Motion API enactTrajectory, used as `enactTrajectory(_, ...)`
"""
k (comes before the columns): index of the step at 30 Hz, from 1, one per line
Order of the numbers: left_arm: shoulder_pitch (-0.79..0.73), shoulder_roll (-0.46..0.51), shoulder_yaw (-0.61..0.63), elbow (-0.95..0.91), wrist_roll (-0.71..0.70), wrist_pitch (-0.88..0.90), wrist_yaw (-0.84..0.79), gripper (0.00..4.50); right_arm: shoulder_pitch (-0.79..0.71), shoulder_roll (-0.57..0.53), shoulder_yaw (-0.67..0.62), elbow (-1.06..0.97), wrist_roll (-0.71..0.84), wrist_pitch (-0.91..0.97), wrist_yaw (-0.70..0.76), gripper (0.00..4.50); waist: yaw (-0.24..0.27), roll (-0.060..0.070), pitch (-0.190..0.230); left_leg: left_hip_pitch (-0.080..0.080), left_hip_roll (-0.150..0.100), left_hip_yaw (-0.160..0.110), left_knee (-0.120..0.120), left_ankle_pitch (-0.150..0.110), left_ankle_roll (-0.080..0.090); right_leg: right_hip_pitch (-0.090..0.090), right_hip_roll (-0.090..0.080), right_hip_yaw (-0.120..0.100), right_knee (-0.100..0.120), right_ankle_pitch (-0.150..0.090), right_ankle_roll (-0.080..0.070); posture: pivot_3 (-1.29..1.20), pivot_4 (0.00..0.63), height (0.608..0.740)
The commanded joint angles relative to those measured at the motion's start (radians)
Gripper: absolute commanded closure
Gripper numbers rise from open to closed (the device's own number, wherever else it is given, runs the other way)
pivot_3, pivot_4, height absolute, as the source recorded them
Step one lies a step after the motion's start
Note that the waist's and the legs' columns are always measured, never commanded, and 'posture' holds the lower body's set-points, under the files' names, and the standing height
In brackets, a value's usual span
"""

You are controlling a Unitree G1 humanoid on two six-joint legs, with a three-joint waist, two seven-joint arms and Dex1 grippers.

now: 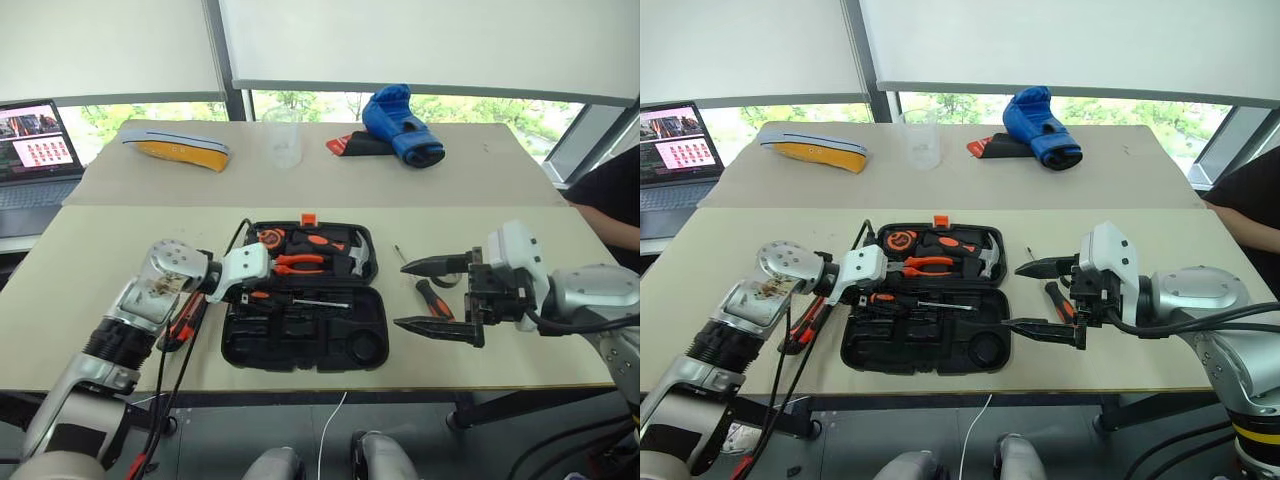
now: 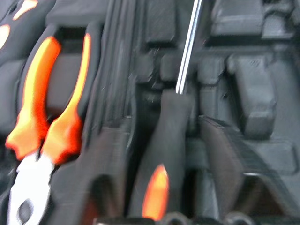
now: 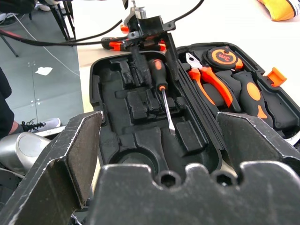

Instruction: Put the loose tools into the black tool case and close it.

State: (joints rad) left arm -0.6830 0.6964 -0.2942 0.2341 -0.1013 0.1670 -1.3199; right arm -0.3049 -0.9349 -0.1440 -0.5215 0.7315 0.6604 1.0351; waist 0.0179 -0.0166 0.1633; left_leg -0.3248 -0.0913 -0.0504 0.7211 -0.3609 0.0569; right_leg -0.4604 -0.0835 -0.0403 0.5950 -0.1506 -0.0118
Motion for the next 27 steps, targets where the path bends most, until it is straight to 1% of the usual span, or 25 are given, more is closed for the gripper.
enactTrajectory(1,-0.050,-0.006,0.027,-0.010,0.004,0.012,0.018,0.34,-0.001,0.001,-0.043,-0.032,0.032,-0.004,-0.010,0.00,0.000,0.000,0.000,-0.001,0.000,0.000,0.001,0.000,0.000,0.000,0.000,0.000,0.000,0.000,0.000,0.00,0.150,0.731)
enactTrajectory(2,-0.054,-0.008,0.031,-0.016,-0.005,0.026,0.016,0.04,0.001,0.002,-0.045,-0.035,0.035,-0.002,-0.012,0.00,-0.001,0.000,0.000,-0.001,0.000,0.000,0.001,0.000,0.000,0.000,0.000,0.000,0.000,0.001,0.000,0.00,0.150,0.731)
enactTrajectory(3,-0.056,-0.007,0.033,-0.021,-0.012,0.036,0.012,0.04,0.002,0.002,-0.047,-0.037,0.038,-0.001,-0.014,0.00,-0.002,0.000,0.000,-0.001,0.000,0.000,0.002,0.000,0.000,0.000,0.000,0.000,0.000,0.001,0.000,0.00,0.150,0.731)
enactTrajectory(5,-0.057,-0.004,0.034,-0.032,-0.017,0.042,0.007,0.38,0.006,0.001,-0.048,-0.040,0.043,-0.003,-0.018,0.00,-0.003,0.000,0.000,-0.001,0.000,0.000,0.001,0.000,0.000,0.000,0.000,0.000,0.001,0.001,0.000,0.00,0.150,0.731)
enactTrajectory(6,-0.058,-0.003,0.033,-0.035,-0.017,0.037,0.004,0.46,0.007,0.001,-0.048,-0.041,0.045,-0.004,-0.021,0.00,-0.004,0.000,0.000,-0.001,0.000,0.000,0.001,0.000,0.000,0.000,0.001,0.000,0.000,0.001,0.000,0.00,0.150,0.731)
enactTrajectory(7,-0.059,-0.003,0.032,-0.036,-0.017,0.034,0.001,1.11,0.008,0.000,-0.047,-0.042,0.047,-0.004,-0.023,0.00,-0.005,0.000,0.000,-0.001,0.000,0.000,0.001,0.000,0.001,0.000,0.001,0.000,0.000,0.001,0.000,0.00,0.150,0.731)
enactTrajectory(8,-0.059,-0.003,0.031,-0.036,-0.017,0.032,0.000,1.18,0.008,0.000,-0.047,-0.042,0.049,-0.005,-0.025,0.00,-0.005,0.000,0.000,-0.001,0.000,0.000,0.001,0.000,0.001,0.000,0.001,0.000,0.000,0.001,0.000,0.00,0.150,0.731)
enactTrajectory(14,-0.081,-0.024,0.028,-0.005,-0.008,0.026,0.007,3.45,0.008,0.001,-0.043,-0.038,0.046,-0.011,-0.030,0.00,-0.002,0.000,0.000,-0.002,0.000,0.000,0.002,-0.001,0.001,0.000,0.001,0.000,0.000,0.001,0.000,0.00,0.150,0.731)
enactTrajectory(17,-0.084,-0.029,0.017,0.011,0.006,0.008,0.007,4.47,0.010,0.002,-0.040,-0.035,0.041,-0.015,-0.032,0.00,-0.003,0.000,0.000,-0.002,0.000,0.000,0.002,-0.001,0.001,0.000,0.001,0.000,0.000,0.001,0.000,0.00,0.150,0.731)
enactTrajectory(20,-0.086,-0.034,0.002,0.025,0.025,0.003,0.008,4.47,0.009,0.003,-0.039,-0.034,0.042,-0.015,-0.038,0.00,-0.004,0.000,0.000,-0.002,0.000,0.000,0.002,-0.001,0.001,-0.001,0.001,0.000,0.000,0.001,0.000,0.00,0.150,0.731)
enactTrajectory(23,-0.080,-0.026,-0.035,0.031,0.078,-0.002,0.006,4.47,0.007,0.006,-0.038,-0.034,0.044,-0.014,-0.042,0.00,-0.004,0.000,0.000,-0.002,0.000,0.000,0.002,-0.001,0.001,-0.001,0.001,0.000,0.000,0.001,0.000,0.00,0.150,0.731)
enactTrajectory(27,-0.062,-0.023,-0.072,0.049,0.135,-0.062,0.008,4.47,0.006,0.011,-0.039,-0.032,0.047,-0.011,-0.047,0.00,-0.004,0.000,0.000,-0.002,0.000,0.000,0.002,-0.001,0.001,0.000,0.001,0.000,0.000,0.001,0.000,0.00,0.150,0.731)
